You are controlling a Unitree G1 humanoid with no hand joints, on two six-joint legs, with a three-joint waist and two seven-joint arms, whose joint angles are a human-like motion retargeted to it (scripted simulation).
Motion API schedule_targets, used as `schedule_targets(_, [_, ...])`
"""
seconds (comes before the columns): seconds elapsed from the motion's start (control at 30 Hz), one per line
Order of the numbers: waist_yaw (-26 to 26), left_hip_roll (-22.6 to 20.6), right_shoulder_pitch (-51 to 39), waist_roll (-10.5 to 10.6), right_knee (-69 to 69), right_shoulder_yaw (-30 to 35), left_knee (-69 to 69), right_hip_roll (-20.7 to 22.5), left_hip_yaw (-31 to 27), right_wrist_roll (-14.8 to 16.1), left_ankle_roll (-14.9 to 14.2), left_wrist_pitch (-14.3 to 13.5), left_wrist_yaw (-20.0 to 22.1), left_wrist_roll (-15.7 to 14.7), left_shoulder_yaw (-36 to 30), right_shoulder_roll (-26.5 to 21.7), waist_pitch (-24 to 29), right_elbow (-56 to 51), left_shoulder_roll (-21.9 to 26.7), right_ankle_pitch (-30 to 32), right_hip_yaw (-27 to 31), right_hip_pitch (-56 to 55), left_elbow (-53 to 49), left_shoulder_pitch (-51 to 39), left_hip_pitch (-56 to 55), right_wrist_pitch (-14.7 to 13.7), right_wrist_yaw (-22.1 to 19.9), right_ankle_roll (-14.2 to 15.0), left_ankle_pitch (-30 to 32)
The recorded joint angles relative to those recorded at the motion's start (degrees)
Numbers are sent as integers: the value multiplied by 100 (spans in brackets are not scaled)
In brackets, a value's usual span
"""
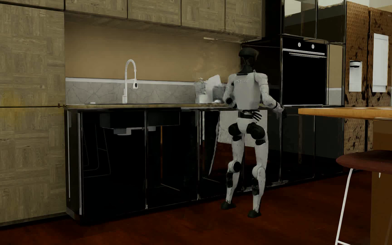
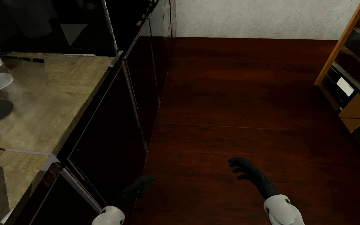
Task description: Extend upward
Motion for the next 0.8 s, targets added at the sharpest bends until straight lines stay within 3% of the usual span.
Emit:
schedule_targets(0.6, [-18,-11,1,-16,-23,-48,-47,-25,0,0,0,0,0,0,-29,-16,25,-94,27,-79,0,121,-135,-70,102,0,0,0,-31])
schedule_targets(0.67, [96,-45,-17,-95,35,-117,-140,-81,0,0,0,0,0,0,26,-23,-26,-219,93,-44,0,-33,-296,-100,47,0,0,0,78])
schedule_targets(0.7, [70,49,-24,3,36,-152,-85,40,0,0,0,0,0,0,14,-67,108,-311,120,-17,0,95,-413,-134,153,0,0,0,68])
schedule_targets(0.8, [70,23,-137,-19,44,-378,-108,62,0,0,0,0,0,0,224,-191,186,-631,280,-52,0,177,-867,-256,254,0,0,0,39])
